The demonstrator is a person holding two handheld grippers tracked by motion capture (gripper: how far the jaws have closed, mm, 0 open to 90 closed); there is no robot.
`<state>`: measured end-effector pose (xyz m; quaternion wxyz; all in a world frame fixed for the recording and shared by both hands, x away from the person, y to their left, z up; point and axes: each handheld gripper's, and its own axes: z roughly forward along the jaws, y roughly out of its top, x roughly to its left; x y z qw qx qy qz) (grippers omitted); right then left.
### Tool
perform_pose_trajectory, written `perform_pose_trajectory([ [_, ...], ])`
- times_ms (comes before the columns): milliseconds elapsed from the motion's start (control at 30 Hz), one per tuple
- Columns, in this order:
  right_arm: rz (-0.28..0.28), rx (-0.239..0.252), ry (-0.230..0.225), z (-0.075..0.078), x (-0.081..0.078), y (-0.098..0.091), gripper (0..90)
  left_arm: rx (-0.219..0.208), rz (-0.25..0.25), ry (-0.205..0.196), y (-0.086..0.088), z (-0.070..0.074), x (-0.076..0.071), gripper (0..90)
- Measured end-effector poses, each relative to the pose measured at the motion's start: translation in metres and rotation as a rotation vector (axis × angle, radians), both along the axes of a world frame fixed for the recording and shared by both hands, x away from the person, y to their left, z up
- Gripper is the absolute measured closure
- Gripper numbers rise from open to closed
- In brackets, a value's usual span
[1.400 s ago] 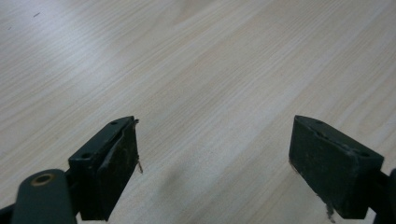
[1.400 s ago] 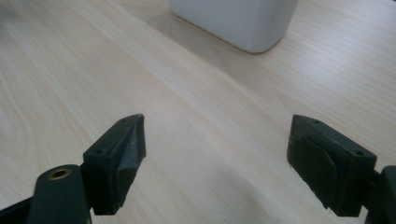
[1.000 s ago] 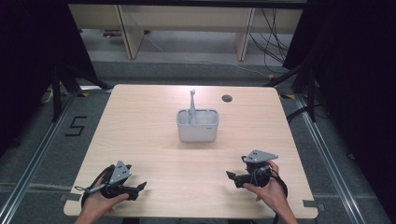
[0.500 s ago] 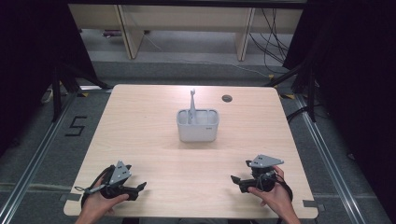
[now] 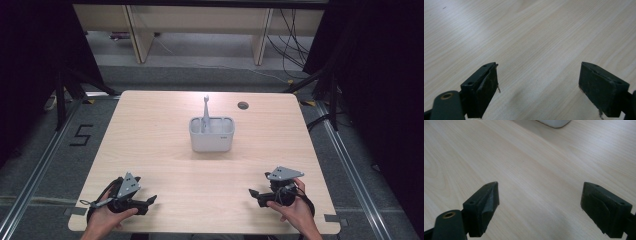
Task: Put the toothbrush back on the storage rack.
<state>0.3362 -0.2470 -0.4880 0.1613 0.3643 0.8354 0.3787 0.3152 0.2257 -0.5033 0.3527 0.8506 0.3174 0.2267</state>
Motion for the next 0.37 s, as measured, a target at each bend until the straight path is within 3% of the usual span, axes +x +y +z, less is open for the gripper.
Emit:
perform_pose_trajectory([
  [33,0.011,-0.008,-0.015,0.0002,0.0010,-0.0007,16.2,-0.011,0.005,-0.004,-0.0006,-0.0008,0.0000,15.2],
  [100,0.004,0.001,0.020,0.0006,-0.0007,0.0005,16.2,-0.001,0.001,-0.001,0.0001,0.0000,0.0000,15.2],
  [133,0.011,-0.003,-0.010,0.0000,0.0011,-0.0002,16.2,-0.001,0.001,0.000,0.0001,0.0000,-0.0001,15.2],
  [367,0.011,-0.003,-0.009,0.0006,0.0011,0.0001,16.2,-0.004,0.004,-0.007,0.0001,-0.0001,0.0003,15.2],
])
